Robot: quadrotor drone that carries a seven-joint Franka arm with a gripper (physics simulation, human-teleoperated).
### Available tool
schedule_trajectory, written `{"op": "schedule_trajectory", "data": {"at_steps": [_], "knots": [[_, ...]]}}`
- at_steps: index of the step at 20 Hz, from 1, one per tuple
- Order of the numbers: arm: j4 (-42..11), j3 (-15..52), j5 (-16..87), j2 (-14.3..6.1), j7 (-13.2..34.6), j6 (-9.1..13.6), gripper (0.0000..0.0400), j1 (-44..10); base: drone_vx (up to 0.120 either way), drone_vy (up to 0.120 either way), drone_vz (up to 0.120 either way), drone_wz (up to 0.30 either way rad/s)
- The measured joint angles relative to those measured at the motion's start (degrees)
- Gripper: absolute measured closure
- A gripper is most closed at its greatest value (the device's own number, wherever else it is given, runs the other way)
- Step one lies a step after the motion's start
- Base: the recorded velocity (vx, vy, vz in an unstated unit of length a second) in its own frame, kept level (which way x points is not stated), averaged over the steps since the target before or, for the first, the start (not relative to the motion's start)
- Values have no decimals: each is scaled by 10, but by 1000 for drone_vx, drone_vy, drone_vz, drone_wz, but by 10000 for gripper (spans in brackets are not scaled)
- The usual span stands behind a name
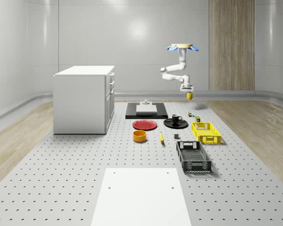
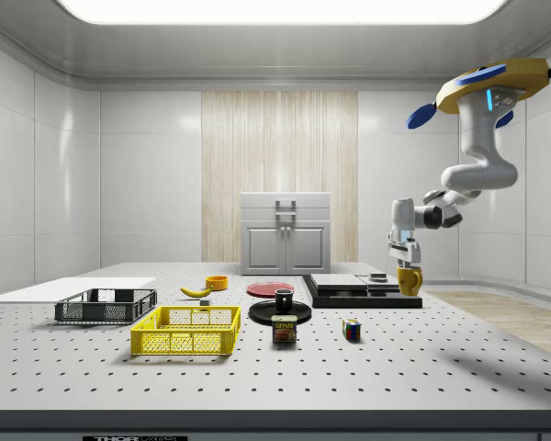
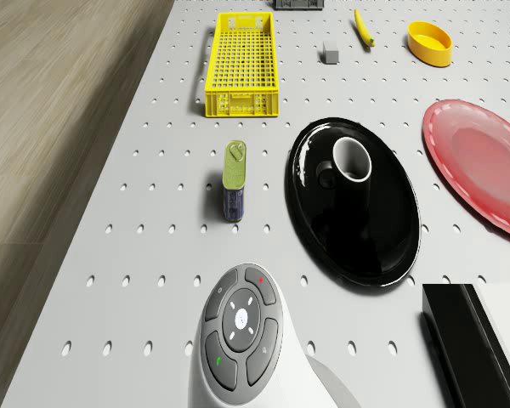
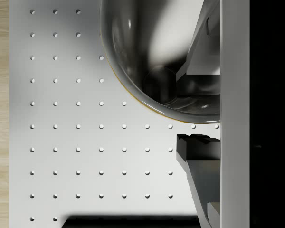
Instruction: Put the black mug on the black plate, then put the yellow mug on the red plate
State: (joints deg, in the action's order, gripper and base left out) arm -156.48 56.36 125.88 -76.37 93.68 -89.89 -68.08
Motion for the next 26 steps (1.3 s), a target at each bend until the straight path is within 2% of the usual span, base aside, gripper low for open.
{"op": "schedule_trajectory", "data": {"at_steps": [26], "knots": [[0,0,0,0,0,0,290,0,120,-120,0,0]]}}
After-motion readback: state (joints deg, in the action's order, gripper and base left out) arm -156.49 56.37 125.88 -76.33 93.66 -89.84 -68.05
